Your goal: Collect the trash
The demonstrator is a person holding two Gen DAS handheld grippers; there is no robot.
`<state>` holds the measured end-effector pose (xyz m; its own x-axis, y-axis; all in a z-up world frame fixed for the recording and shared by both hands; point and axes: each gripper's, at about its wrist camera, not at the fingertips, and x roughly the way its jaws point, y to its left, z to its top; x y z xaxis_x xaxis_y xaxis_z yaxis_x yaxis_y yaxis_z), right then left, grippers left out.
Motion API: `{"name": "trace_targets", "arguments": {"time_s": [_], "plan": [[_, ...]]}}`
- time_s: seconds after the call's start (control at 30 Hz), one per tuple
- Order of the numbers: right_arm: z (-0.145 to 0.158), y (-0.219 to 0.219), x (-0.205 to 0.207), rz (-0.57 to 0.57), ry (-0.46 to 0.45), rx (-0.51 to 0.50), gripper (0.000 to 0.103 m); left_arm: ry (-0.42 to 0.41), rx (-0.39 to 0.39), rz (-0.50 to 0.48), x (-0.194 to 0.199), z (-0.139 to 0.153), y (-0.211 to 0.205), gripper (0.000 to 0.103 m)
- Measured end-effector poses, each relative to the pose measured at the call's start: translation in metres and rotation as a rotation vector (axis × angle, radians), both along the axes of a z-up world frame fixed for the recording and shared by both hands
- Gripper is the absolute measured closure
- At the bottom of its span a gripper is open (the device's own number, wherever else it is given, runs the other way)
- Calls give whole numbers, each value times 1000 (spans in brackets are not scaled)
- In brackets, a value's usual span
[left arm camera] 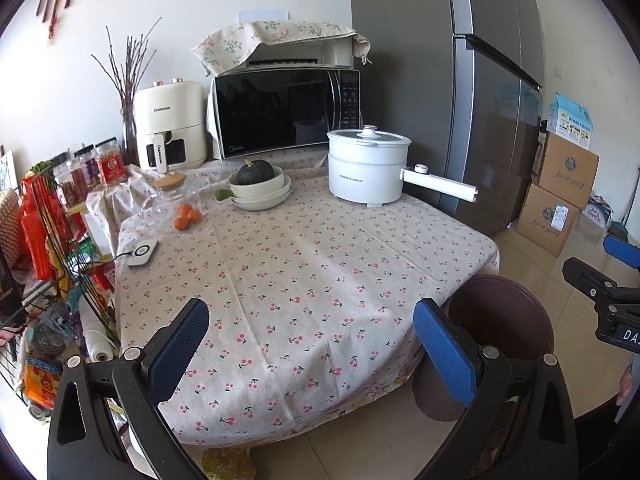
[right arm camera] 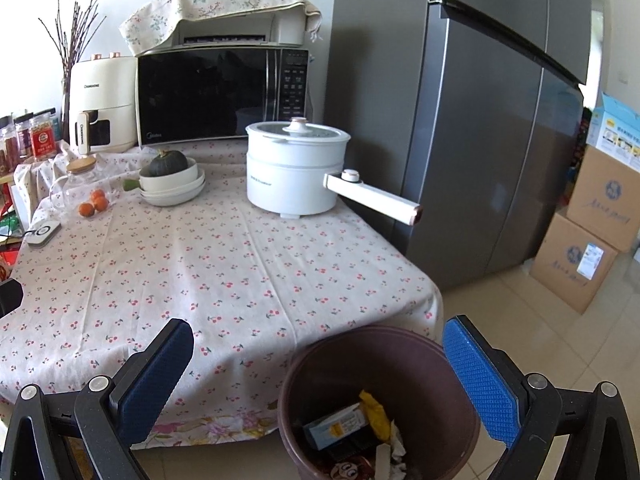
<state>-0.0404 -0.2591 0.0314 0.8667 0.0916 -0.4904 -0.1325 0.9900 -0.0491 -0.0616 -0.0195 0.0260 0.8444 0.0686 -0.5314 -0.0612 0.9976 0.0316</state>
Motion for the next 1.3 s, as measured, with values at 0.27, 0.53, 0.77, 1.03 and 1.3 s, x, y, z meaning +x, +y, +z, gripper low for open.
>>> {"name": "trace_targets", "arguments": {"time_s": [0.27, 0.53, 0.77, 1.03, 1.3], "plan": [[-3, 1, -1, -2, 6, -2, 1, -3, 9, -9, -2, 0, -6, 0], [-3, 0, -1, -7, 2, 0, 1, -3, 6, -15, -3, 1, -7, 0], [-4, 1, -1, -4, 11, 3, 1, 1, 6, -19, -4, 0, -9, 0], [-5, 1, -1, -6, 15, 3, 1, 2, 6, -17, -4, -1, -10, 0], [-4, -1, -1, -8, 15, 12, 1, 6, 7, -21, -5, -3, -13, 0]]}}
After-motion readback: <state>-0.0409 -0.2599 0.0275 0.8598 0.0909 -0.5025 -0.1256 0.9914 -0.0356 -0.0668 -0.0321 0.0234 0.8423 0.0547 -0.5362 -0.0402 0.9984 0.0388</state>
